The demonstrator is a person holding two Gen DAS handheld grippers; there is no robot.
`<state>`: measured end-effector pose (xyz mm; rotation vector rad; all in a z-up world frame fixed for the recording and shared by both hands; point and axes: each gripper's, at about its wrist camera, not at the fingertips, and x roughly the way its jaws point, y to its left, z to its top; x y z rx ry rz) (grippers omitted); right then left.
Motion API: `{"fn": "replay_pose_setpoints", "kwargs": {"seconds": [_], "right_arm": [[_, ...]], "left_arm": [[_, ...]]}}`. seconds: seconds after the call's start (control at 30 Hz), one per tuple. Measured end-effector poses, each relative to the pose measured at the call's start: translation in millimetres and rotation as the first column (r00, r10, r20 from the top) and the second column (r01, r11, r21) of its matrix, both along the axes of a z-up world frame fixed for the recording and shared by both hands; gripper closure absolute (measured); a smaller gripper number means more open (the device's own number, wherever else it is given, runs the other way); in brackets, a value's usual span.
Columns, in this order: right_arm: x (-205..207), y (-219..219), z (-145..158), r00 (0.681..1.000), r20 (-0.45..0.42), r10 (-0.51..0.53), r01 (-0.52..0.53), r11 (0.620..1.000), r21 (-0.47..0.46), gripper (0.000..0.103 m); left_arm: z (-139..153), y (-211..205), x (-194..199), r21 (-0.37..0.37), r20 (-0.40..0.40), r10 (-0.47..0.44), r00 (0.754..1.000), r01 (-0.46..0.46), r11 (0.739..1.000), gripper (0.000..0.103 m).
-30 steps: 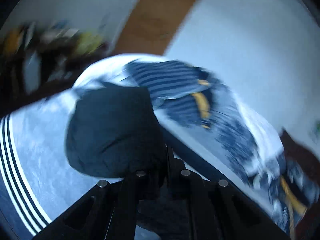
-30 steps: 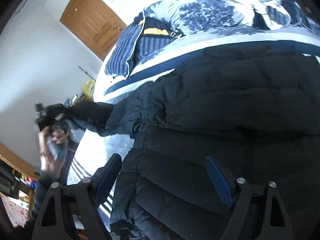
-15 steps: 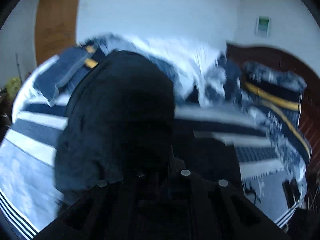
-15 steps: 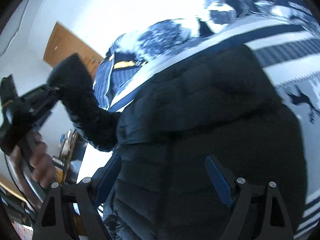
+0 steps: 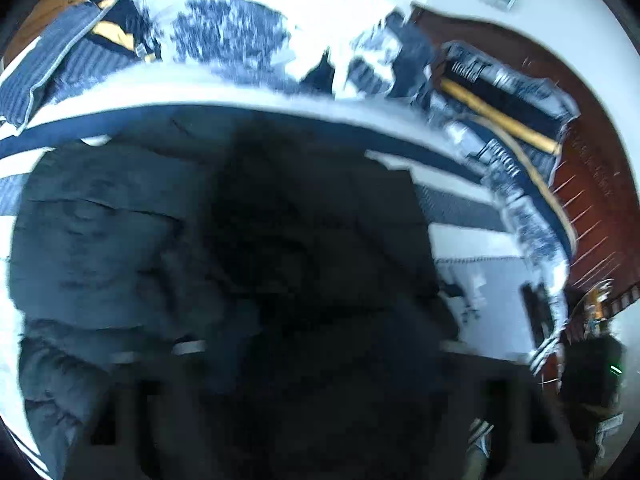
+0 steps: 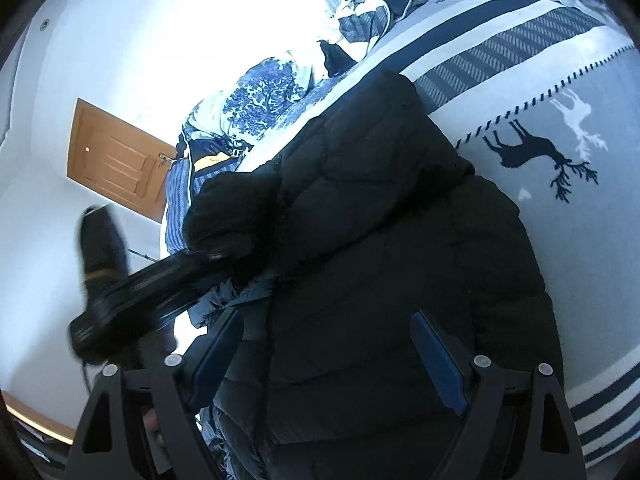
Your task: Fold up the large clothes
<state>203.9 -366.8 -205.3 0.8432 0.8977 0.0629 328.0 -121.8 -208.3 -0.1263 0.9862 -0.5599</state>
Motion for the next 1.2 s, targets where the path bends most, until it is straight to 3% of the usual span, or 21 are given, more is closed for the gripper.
{"fn": "replay_pose_setpoints", "kwargs": {"seconds": [0.13, 0.23, 0.27, 0.33, 0.4, 0.43, 0.53, 0.57, 0.6, 0.63, 0.67, 0.7, 0.73, 0.77, 0.83, 0.9, 0.97, 1.1, 1.2], "right_arm": [[8.1, 16.0, 1.2, 0.999, -0.003, 0.053, -0.053, 0.999, -0.013, 0.015], [19.3, 42.7, 2.5, 0.993, -0.005, 0.117, -0.117, 0.992, -0.053, 0.015], [26.7, 55.7, 2.7, 0.989, -0.010, 0.148, -0.149, 0.986, -0.074, 0.015], [41.8, 78.2, 1.7, 0.979, -0.023, 0.204, -0.205, 0.973, -0.107, 0.015], [60.6, 98.3, -2.9, 0.969, -0.040, 0.243, -0.247, 0.957, -0.150, 0.015], [73.9, 107.0, -9.6, 0.966, -0.065, 0.252, -0.259, 0.952, -0.164, 0.015], [105.9, 108.9, -33.8, 0.971, -0.110, 0.215, -0.226, 0.968, -0.105, 0.018], [115.1, 105.1, -38.5, 0.977, -0.108, 0.184, -0.197, 0.971, -0.132, 0.019], [121.5, 101.1, -41.3, 0.982, -0.123, 0.145, -0.167, 0.967, -0.191, 0.021], [125.6, 95.1, -44.0, 0.985, -0.130, 0.110, -0.136, 0.968, -0.209, 0.029], [129.8, 86.1, -47.9, 0.987, -0.130, 0.089, -0.112, 0.978, -0.177, 0.043], [131.1, 79.7, -49.6, 0.988, -0.138, 0.069, -0.090, 0.983, -0.157, 0.052], [130.2, 72.6, -48.1, 0.989, -0.145, 0.033, -0.056, 0.986, -0.157, 0.079], [128.3, 68.1, -40.0, 0.992, -0.121, 0.023, -0.043, 0.985, -0.168, 0.086], [126.9, 63.2, -17.2, 0.998, -0.062, 0.022, -0.035, 0.975, -0.221, 0.092], [128.9, 52.2, 8.0, 1.000, 0.009, 0.029, -0.027, 0.976, -0.215, 0.095], [141.9, 40.9, 37.3, 0.996, 0.066, 0.054, -0.034, 0.960, -0.278, 0.096], [164.6, 19.7, 58.4, 0.989, 0.109, 0.099, -0.059, 0.944, -0.325, 0.096], [165.3, 7.6, 47.0, 0.994, 0.073, 0.084, -0.054, 0.940, -0.338, 0.096]], "left_arm": [[23.4, 56.9, -11.9, -0.073, 0.029, 0.050, 0.998, -0.048, 0.996, 0.011], [10.2, 108.4, 2.6, -0.074, -0.023, 0.188, 0.982, -0.189, 0.979, 0.011], [-2.0, 127.6, 12.8, -0.068, -0.071, 0.266, 0.961, -0.271, 0.960, 0.011], [-35.6, 176.6, 33.6, -0.064, -0.198, 0.443, 0.874, -0.463, 0.884, 0.011], [-64.3, 214.2, 40.7, -0.042, -0.265, 0.568, 0.779, -0.598, 0.800, 0.012], [-73.8, 227.1, 43.2, -0.035, -0.279, 0.602, 0.748, -0.635, 0.772, 0.012], [-97.4, 247.9, 51.4, -0.098, -0.344, 0.609, 0.715, -0.672, 0.734, 0.014], [-102.3, 249.0, 54.6, -0.111, -0.359, 0.605, 0.710, -0.677, 0.728, 0.022], [-107.3, 247.7, 59.3, -0.131, -0.373, 0.591, 0.715, -0.672, 0.729, 0.028], [-110.1, 247.4, 64.5, -0.139, -0.386, 0.580, 0.717, -0.667, 0.732, 0.041], [-114.8, 245.1, 69.1, -0.137, -0.405, 0.568, 0.716, -0.662, 0.737, 0.059], [-118.6, 242.0, 74.0, -0.132, -0.421, 0.558, 0.715, -0.657, 0.743, 0.068], [-117.7, 241.0, 75.3, -0.136, -0.421, 0.554, 0.719, -0.653, 0.745, 0.082], [-115.5, 238.1, 77.5, -0.138, -0.408, 0.554, 0.725, -0.649, 0.748, 0.096], [-101.0, 232.8, 78.1, -0.174, -0.357, 0.551, 0.754, -0.633, 0.754, 0.098], [-89.3, 229.1, 81.6, -0.208, -0.322, 0.539, 0.779, -0.613, 0.762, 0.098], [-80.0, 218.8, 90.2, -0.198, -0.302, 0.518, 0.800, -0.585, 0.787, 0.098], [-75.8, 192.2, 108.5, -0.168, -0.269, 0.485, 0.832, -0.537, 0.827, 0.098], [-86.3, 183.1, 106.9, -0.113, -0.261, 0.465, 0.846, -0.506, 0.855, 0.097]]}}
